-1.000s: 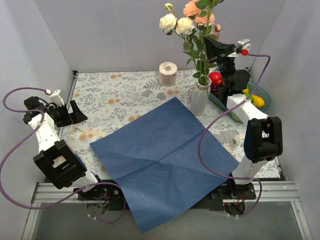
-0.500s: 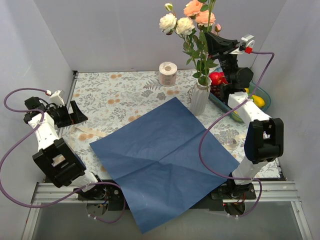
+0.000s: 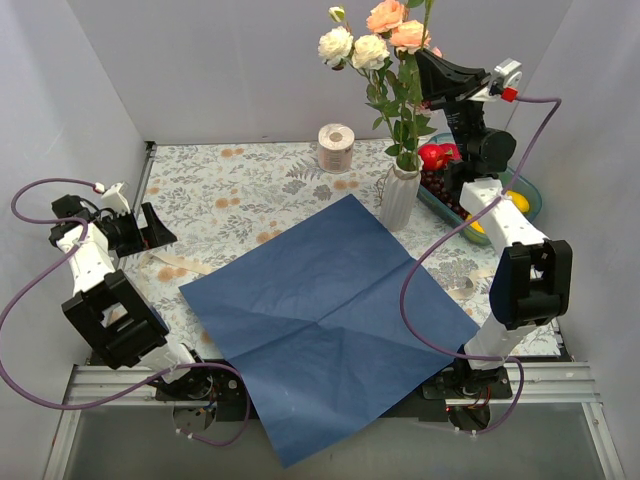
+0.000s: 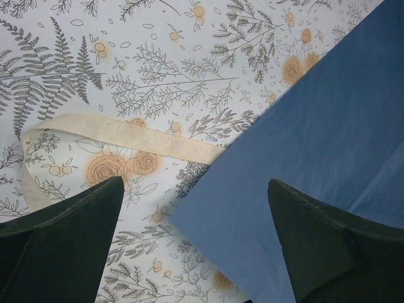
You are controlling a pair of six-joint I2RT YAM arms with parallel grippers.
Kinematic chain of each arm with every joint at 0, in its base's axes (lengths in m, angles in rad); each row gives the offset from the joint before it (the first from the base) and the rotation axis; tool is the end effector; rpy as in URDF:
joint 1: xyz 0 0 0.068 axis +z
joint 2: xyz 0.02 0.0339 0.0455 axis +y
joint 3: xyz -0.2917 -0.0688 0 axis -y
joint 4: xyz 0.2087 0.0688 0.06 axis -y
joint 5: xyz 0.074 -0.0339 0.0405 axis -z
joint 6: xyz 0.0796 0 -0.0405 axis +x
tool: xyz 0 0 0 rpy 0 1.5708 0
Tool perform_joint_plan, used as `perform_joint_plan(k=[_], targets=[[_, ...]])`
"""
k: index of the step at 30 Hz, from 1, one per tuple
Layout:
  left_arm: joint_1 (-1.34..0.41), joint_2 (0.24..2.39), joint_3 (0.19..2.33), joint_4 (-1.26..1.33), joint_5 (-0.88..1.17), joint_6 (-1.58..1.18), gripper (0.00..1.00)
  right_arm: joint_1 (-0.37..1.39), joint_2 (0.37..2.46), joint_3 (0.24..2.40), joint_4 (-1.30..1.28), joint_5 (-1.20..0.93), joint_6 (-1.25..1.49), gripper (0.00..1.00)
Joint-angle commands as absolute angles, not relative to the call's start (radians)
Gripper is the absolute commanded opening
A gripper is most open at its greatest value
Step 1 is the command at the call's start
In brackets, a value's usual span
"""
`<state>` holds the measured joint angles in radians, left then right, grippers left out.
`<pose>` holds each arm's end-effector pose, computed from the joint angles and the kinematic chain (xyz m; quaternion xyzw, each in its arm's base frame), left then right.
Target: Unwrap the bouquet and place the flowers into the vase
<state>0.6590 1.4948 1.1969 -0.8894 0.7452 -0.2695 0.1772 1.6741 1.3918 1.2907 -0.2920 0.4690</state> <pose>0.2422 0.1193 0.2776 -0.3474 0.8486 -0.3163 0.2433 0.3379 0.0838 0.5302 -0.0984 0.2920 0.3401 0.8885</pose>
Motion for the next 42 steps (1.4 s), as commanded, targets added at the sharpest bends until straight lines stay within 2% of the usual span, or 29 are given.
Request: perform_joint_plan(k=[1,14,25,29,30,32,34,36,41,42], targets=[[0.663,1.477,1.193,-0.882,0.773,-0.268,0.98,0.173,1.646,1.454,1.744,-0.293,0.482,0.01],[0.663,1.489,1.213,-0.891,0.764,-0.265,0.98,0.175,1.782,1.563,1.841,-0.319,0.528,0.01],[0.661,1.508,1.223,-0.894,0.758,-0.259,0.98,0.173,1.79,1.445,1.891,-0.353,0.497,0.01],[0.661,1.516,1.221,-0.884,0.765,-0.276,0.98,0.173,1.74,1.297,1.893,-0.362,0.453,0.01],[0.66,1.516,1.218,-0.884,0.77,-0.281,0.98,0.175,1.726,1.269,1.893,-0.351,0.439,0.04],[0.657,1.506,1.221,-0.887,0.773,-0.288,0.98,0.173,1.683,1.208,1.891,-0.338,0.401,0.18],[0.649,1.493,1.221,-0.879,0.767,-0.293,0.98,0.173,1.639,1.134,1.875,-0.328,0.376,0.21],[0.644,1.49,1.235,-0.882,0.764,-0.299,0.98,0.173,1.608,1.07,1.853,-0.316,0.37,0.3],[0.626,1.459,1.253,-0.897,0.776,-0.319,0.98,0.173,1.49,0.973,1.774,-0.301,0.341,0.43],[0.614,1.451,1.255,-0.896,0.776,-0.33,0.98,0.175,1.464,0.965,1.737,-0.305,0.334,0.58]])
